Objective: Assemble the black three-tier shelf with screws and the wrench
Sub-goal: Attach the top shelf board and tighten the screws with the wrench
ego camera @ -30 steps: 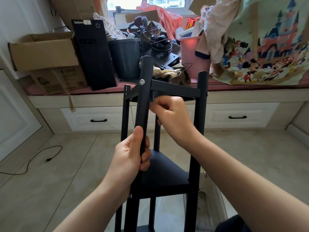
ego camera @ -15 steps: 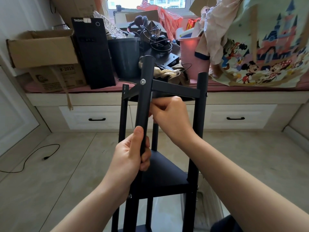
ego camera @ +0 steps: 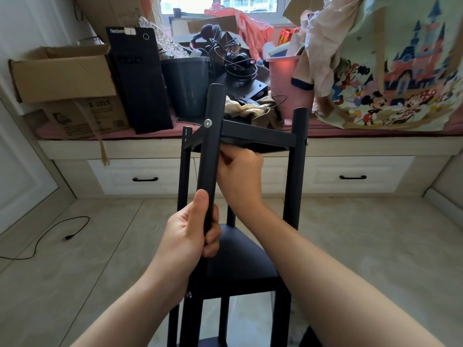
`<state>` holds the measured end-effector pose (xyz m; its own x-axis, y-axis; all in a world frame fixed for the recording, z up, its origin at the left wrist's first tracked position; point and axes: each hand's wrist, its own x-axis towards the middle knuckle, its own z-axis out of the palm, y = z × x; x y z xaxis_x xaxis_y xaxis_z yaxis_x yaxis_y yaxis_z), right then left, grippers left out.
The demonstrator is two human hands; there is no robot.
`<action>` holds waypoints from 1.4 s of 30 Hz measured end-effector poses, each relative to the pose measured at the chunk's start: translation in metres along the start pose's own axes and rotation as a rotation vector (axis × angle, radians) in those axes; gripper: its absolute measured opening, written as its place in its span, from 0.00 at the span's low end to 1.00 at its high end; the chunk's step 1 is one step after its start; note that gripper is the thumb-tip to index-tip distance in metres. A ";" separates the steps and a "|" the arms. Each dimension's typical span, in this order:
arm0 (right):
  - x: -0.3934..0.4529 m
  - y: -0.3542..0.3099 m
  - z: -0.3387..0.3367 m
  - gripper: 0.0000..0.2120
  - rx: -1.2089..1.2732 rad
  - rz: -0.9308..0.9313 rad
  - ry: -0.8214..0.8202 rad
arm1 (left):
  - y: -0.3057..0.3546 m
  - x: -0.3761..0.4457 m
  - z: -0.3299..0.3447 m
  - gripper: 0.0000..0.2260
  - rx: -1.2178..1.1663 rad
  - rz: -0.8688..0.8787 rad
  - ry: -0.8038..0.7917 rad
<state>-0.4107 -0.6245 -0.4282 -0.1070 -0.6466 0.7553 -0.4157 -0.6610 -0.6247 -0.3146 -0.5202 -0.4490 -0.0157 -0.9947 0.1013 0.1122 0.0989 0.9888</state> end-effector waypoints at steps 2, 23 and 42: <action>-0.001 -0.001 0.004 0.14 -0.014 -0.051 0.046 | 0.000 -0.001 -0.002 0.22 -0.003 -0.008 0.000; -0.016 -0.014 -0.036 0.11 0.036 0.278 -0.296 | -0.001 -0.001 -0.005 0.25 -0.030 -0.003 0.046; -0.009 -0.044 -0.084 0.14 0.704 0.544 -0.529 | -0.011 -0.010 0.003 0.03 0.296 0.038 -0.018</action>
<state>-0.4670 -0.5580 -0.3913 0.3596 -0.8964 0.2592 0.2110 -0.1924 -0.9584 -0.3189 -0.5110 -0.4607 -0.0353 -0.9898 0.1381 -0.1815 0.1422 0.9731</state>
